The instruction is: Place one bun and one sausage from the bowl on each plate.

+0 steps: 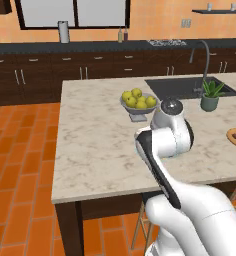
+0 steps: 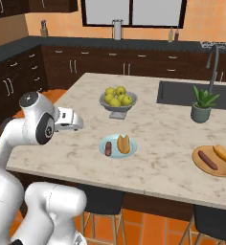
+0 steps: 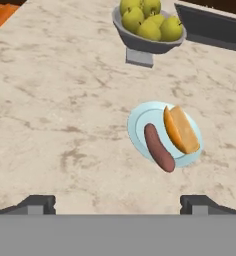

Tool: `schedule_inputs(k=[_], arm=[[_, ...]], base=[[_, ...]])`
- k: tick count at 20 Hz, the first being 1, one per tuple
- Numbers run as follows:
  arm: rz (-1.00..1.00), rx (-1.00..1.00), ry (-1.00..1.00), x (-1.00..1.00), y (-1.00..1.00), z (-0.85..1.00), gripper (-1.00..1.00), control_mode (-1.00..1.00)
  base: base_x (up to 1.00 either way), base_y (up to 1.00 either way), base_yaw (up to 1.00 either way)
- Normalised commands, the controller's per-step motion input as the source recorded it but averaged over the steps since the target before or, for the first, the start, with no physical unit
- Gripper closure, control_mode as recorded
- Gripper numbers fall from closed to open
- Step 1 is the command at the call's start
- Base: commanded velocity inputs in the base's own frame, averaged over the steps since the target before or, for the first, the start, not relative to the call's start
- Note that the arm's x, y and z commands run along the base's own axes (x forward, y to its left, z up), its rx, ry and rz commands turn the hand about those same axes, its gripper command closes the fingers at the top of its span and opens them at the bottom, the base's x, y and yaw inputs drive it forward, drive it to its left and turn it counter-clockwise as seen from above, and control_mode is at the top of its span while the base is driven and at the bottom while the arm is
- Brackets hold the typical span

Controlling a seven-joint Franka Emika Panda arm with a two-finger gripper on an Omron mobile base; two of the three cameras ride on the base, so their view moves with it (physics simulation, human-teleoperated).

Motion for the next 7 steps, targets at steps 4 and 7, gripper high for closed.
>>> schedule_inputs(k=[4, 7], arm=[[-0.04, -0.1, 0.05, 0.0, 0.38, 0.0, -1.0, -1.0], [0.0, 0.0, 0.0, 0.0, 0.0, 0.0, -1.0, -1.0]], base=[[0.0, 0.0, 0.0], [0.0, 0.0, 0.0]])
